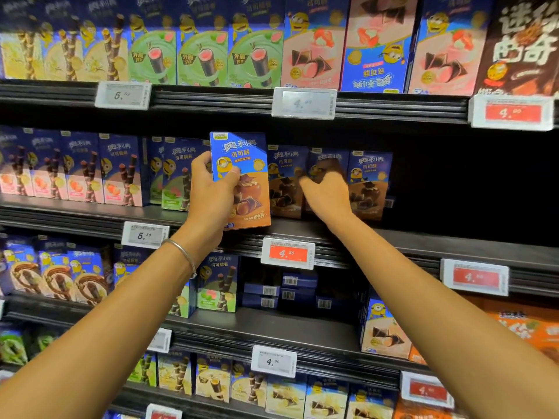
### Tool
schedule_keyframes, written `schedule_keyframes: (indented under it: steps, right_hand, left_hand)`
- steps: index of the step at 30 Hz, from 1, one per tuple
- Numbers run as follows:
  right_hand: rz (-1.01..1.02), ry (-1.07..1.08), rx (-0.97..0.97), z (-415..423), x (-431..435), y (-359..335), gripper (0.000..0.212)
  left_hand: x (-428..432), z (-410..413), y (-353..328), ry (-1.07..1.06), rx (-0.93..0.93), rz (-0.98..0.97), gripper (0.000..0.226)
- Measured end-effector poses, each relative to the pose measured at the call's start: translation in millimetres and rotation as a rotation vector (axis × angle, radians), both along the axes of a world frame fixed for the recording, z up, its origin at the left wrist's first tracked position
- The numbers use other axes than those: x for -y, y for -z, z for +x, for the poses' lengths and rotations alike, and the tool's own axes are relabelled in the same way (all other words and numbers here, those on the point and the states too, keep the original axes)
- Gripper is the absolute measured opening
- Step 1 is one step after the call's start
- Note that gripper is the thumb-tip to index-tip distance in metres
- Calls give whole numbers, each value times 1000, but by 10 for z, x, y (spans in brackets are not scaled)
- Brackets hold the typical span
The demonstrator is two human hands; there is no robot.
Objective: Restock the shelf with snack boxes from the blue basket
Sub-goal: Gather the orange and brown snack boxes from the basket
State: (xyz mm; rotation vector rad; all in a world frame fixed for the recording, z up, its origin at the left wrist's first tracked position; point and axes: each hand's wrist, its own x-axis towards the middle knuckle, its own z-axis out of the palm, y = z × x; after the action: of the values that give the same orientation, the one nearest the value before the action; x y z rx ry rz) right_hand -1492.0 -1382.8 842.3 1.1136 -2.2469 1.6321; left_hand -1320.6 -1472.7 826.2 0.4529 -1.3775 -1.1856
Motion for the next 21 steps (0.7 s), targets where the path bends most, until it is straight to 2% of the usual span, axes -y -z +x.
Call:
schedule_keyframes:
  steps: [3, 5, 9, 12, 13, 16, 19, 21]
  right_hand:
    - [-66, -244, 173, 102, -154, -30, 66]
    - [-80, -369, 220, 123, -273, -21, 73]
    - [-30, -364, 124, 11, -494, -25, 69]
    - [-63, -360, 147, -176, -637, -44, 52]
    - [-77, -348, 154, -251, -678, -54, 44]
    - [-98, -217, 197, -487, -734, -45, 34]
    - [16, -23, 160, -636, -707, -2, 30]
    - [54, 23, 155, -664, -661, 34, 25]
  left_hand:
    - [-136, -151, -52, 54, -14, 12, 35]
    - [-263, -272, -88, 97, -16, 30, 34]
    - [-476, -497, -120, 179, 7, 43, 26]
    - [-511, -648, -125, 232, 84, -10, 17]
    - [-495, -680, -133, 205, 149, -83, 21]
    - [-391, -746, -182, -9, 419, -400, 55]
    - [-318, -809, -276, -339, 726, -668, 60]
    - [-317, -834, -355, -423, 895, -809, 66]
